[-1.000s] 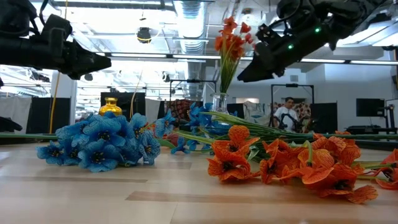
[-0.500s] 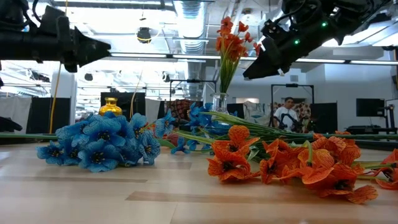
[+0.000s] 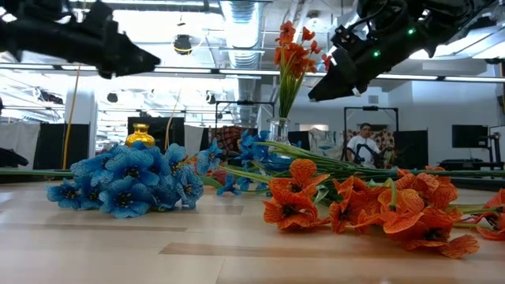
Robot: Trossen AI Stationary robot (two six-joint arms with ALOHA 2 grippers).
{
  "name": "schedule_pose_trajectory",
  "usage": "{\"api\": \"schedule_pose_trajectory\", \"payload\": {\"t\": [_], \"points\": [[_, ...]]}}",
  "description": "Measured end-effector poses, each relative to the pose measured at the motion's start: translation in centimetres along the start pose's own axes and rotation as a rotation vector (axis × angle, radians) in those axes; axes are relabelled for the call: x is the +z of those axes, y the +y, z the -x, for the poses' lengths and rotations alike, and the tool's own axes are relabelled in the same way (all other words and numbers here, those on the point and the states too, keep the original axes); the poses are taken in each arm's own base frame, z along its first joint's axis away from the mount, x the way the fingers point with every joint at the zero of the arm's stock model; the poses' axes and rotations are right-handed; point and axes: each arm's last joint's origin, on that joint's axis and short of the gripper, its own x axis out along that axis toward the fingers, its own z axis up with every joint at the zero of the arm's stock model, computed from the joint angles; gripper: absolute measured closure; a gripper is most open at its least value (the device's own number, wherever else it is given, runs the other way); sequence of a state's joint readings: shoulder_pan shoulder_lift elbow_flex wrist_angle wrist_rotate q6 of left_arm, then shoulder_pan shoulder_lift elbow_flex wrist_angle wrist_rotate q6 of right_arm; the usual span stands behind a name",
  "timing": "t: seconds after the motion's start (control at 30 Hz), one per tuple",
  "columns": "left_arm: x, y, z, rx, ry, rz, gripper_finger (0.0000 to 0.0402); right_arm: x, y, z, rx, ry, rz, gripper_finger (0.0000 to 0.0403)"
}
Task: Sort flowers into vase by color
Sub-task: Put the top orange flowers into the transparent vase
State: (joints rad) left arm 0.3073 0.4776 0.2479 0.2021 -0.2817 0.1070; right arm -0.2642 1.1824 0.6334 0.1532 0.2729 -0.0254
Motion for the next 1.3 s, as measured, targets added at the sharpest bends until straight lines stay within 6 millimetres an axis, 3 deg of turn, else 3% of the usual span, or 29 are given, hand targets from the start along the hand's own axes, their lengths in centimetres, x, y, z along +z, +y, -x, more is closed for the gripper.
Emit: {"api": "schedule_pose_trajectory", "payload": {"t": [0.33, 0.6, 0.87, 1.3], "points": [[3.2, -1.7, -6.9, -0.044, 0.192, -0.163, 0.0150, -0.6, 0.0, 0.0, 0.003, 0.056, 0.015, 0.0152], [3.6, -3.3, -12.9, -0.088, 0.402, -0.333, 0.0150, -1.0, 0.1, 0.1, 0.006, 0.097, 0.027, 0.0152], [1.6, -3.2, -17.8, -0.079, 0.601, -0.418, 0.0150, -1.0, 0.1, 0.1, 0.006, 0.104, 0.030, 0.0152], [-3.1, -1.5, -23.4, -0.153, 0.740, -0.314, 0.0150, -1.1, 0.1, 0.1, 0.007, 0.116, 0.033, 0.0152]]}}
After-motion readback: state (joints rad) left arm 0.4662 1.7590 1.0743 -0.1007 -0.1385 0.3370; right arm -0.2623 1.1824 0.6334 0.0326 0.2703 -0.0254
